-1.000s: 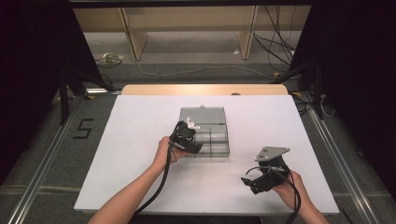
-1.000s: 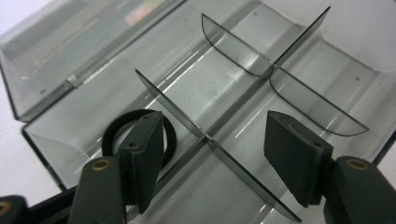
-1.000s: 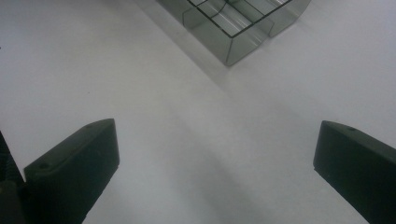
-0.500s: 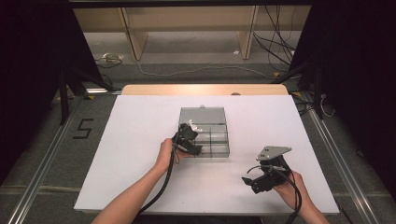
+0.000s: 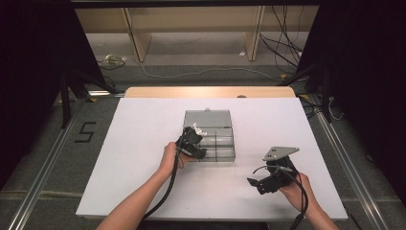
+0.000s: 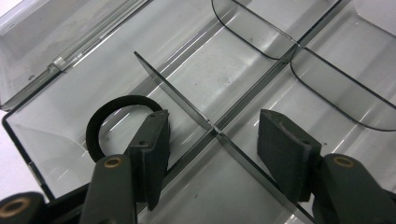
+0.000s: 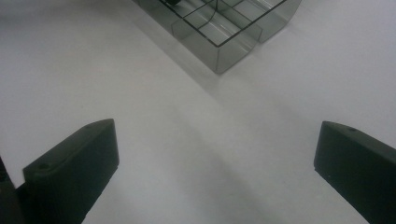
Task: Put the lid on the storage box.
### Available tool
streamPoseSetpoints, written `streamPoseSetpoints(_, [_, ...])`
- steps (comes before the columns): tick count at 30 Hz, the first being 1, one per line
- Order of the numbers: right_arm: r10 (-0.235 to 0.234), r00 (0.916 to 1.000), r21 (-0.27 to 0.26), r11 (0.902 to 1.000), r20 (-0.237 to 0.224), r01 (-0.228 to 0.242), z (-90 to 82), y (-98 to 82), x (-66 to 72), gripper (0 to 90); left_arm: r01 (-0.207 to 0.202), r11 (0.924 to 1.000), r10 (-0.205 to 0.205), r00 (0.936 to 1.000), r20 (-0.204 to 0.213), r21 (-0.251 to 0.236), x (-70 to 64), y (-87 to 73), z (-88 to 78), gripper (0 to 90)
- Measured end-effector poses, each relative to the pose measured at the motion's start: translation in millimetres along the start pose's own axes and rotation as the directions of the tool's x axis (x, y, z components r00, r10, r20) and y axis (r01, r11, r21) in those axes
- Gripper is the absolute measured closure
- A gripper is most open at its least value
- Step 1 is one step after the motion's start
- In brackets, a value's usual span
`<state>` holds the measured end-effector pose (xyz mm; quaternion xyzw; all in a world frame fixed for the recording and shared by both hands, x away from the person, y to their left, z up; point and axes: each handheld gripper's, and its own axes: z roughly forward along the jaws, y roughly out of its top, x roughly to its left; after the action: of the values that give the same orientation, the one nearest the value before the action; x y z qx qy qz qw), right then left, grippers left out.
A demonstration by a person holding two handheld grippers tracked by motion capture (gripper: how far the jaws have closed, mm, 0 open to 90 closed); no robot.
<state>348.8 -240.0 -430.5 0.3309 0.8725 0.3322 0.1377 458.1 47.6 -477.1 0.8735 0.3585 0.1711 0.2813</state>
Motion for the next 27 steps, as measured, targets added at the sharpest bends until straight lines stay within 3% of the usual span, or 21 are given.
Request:
streamPoseSetpoints(19, [0.007, 0.9996, -0.007, 1.0, 0.026, -0.006, 33.0, 28.5, -24.1, 1.6, -0.042, 0.9991, 0.042, 0.9991, 0.003, -0.007, -1.0, -0.4, -0.7, 44.9])
streamPoseSetpoints(27, [0.052, 0.998, -0.021, 0.9985, 0.035, -0.051, 48.7, 41.0, -43.1, 4.3, -0.07, 0.9974, 0.07, 0.9975, 0.004, -0.014, -2.5, -0.1, -0.9, 47.5])
